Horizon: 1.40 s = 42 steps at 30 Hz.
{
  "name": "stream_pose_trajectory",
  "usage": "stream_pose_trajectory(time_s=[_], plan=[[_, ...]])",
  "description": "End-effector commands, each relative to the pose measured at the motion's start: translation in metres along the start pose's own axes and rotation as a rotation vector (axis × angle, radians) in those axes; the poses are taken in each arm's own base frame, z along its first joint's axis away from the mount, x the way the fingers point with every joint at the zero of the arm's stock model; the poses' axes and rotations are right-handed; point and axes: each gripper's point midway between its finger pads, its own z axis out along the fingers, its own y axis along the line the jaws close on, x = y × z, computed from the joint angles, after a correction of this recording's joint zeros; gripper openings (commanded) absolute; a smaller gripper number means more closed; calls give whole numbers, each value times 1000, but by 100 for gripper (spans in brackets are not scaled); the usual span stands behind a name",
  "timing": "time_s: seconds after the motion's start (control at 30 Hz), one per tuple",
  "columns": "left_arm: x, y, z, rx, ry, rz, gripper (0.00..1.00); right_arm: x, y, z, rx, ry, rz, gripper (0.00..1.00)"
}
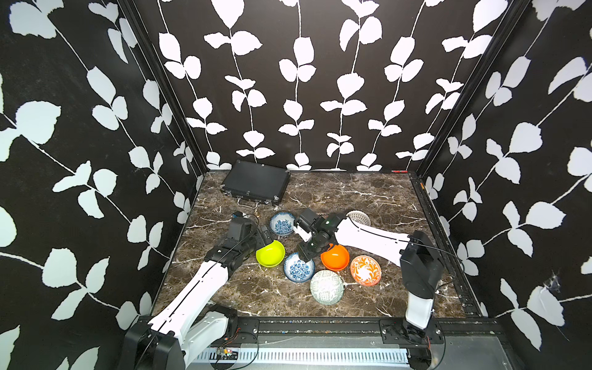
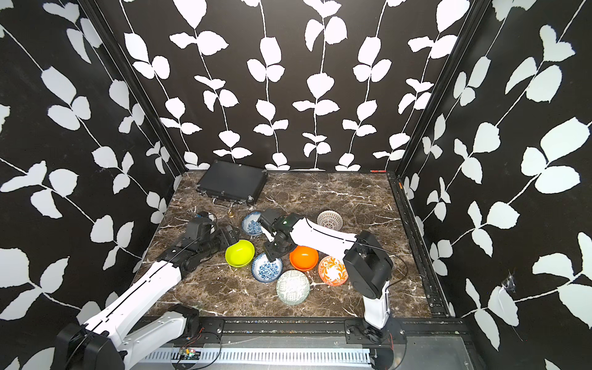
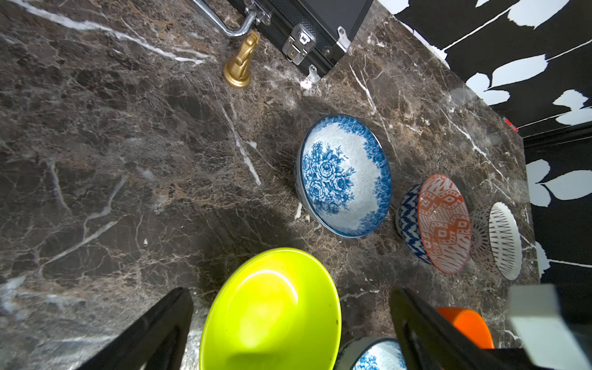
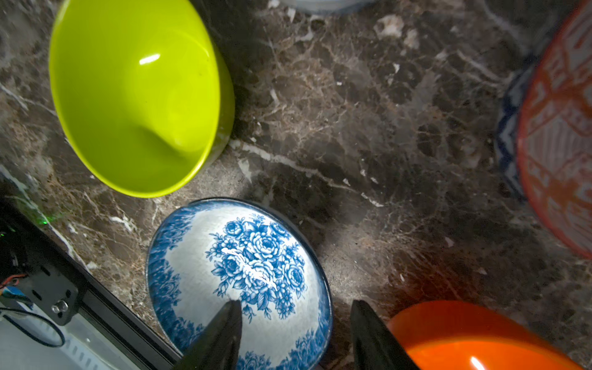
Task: Stack the bowls
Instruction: Pick up the bowl from the center of the board.
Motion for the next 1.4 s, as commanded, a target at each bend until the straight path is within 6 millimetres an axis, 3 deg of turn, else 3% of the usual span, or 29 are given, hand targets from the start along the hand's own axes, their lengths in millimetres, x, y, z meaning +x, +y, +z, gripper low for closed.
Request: stream_pose_trajectory(time_s=[0.0,0.47,0.9,1.1,1.37], plan=[[-11,-7,-5,14,-36,1,99,4,0,5,4,43,-47,56],[-11,-6,-4,13,-38,5,99,7,-3,25,4,80,-47,52],[-11,-5,-5,13,-42,4,99,8,-5,26,12,89,-60,23],[-10,-5,-5,14,-41,2,99,11,-6,25,18,98,-65,0],[-10,-5,-5,16,-43,0,99,11,6,9,-43,69,-107,0]])
